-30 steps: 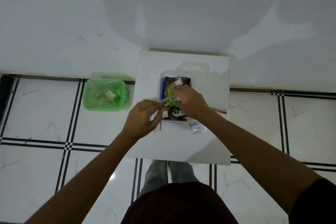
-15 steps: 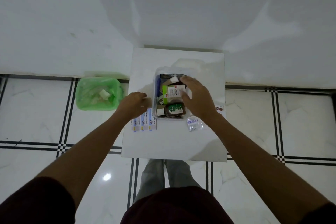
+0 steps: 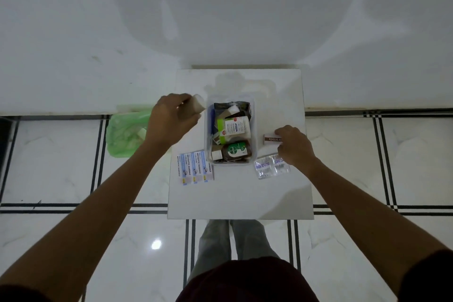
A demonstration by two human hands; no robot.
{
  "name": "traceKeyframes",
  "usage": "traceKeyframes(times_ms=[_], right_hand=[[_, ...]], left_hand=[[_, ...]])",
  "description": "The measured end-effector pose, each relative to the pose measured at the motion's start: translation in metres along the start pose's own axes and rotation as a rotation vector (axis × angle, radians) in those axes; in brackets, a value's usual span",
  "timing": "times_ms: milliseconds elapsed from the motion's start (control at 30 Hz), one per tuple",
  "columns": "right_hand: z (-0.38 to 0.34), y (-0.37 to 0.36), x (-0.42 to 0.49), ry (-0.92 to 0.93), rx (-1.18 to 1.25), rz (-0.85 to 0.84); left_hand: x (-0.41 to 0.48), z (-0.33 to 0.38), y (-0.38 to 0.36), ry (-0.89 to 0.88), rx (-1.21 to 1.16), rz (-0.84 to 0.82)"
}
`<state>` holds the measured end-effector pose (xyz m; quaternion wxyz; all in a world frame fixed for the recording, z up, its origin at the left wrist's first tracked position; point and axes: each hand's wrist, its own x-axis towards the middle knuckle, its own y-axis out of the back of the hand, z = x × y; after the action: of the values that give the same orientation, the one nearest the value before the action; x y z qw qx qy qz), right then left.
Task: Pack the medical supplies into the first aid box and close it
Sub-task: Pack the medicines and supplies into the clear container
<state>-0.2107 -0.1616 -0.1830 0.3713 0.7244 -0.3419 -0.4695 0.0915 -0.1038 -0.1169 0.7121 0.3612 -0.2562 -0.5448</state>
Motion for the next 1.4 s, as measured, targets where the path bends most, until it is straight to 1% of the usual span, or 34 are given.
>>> traceKeyframes(times_ms=[133,200,267,333,400,500,633,700,767,800,833,900,933,967,1000,1033,1067,1167,1233,1300,1400], right_hand=[[0.001,0.006,0.006,0.031,-0.007,0.041],[0.001,0.012,0.006,0.056,-0.028,0.086],[0.004,0.014,0.005,0.067,-0.026,0.126],[0.004,0.011,0.0,0.088,-0.022,0.148],[0.004,0.009,-0.005,0.101,-0.007,0.154],[0.005,0.009,-0.008,0.083,0.036,0.154],[0.005,0.012,-0.011,0.072,0.067,0.169],[0.003,0.015,-0.013,0.054,0.081,0.196],[0.0,0.022,-0.015,-0.002,0.126,0.21],[-0.003,0.026,-0.017,-0.033,0.148,0.213],[-0.005,0.031,-0.018,-0.051,0.165,0.228],[-0.011,0.038,-0.023,-0.054,0.189,0.276],[-0.015,0.042,-0.026,-0.06,0.207,0.302],[-0.021,0.045,-0.028,-0.072,0.234,0.329],[-0.027,0.05,-0.032,-0.081,0.27,0.354],[-0.035,0.054,-0.035,-0.079,0.315,0.376],[-0.045,0.058,-0.037,-0.07,0.365,0.384],[-0.084,0.063,-0.042,-0.004,0.516,0.322],[-0.111,0.055,-0.038,0.039,0.589,0.286],[-0.13,0.043,-0.03,0.086,0.654,0.277],[-0.151,0.027,-0.013,0.086,0.637,0.208]], left_hand=[[0.04,0.033,-0.017,-0.22,0.093,-0.112],[0.054,0.05,-0.031,-0.271,0.207,-0.245],[0.062,0.061,-0.047,-0.33,0.327,-0.339],[0.063,0.062,-0.054,-0.374,0.398,-0.354],[0.063,0.061,-0.058,-0.43,0.451,-0.326],[0.061,0.064,-0.063,-0.507,0.506,-0.328],[0.06,0.062,-0.068,-0.427,0.587,-0.352],[0.059,0.062,-0.064,-0.383,0.565,-0.397],[0.054,0.062,-0.057,-0.356,0.48,-0.427],[0.05,0.059,-0.054,-0.338,0.381,-0.389],[0.045,0.054,-0.049,-0.305,0.237,-0.3],[0.03,0.039,-0.036,-0.193,-0.072,-0.031],[0.02,0.03,-0.029,-0.126,-0.148,0.082],[0.008,0.021,-0.024,-0.046,-0.169,0.143],[-0.004,0.01,-0.021,0.047,-0.163,0.152],[-0.018,-0.002,-0.021,0.137,-0.152,0.115],[-0.032,-0.017,-0.024,0.221,-0.134,0.04],[-0.069,-0.053,-0.039,0.384,-0.06,-0.23],[-0.081,-0.066,-0.049,0.408,-0.019,-0.317],[-0.084,-0.066,-0.058,0.373,0.029,-0.347],[-0.08,-0.063,-0.067,0.344,0.112,-0.389]])
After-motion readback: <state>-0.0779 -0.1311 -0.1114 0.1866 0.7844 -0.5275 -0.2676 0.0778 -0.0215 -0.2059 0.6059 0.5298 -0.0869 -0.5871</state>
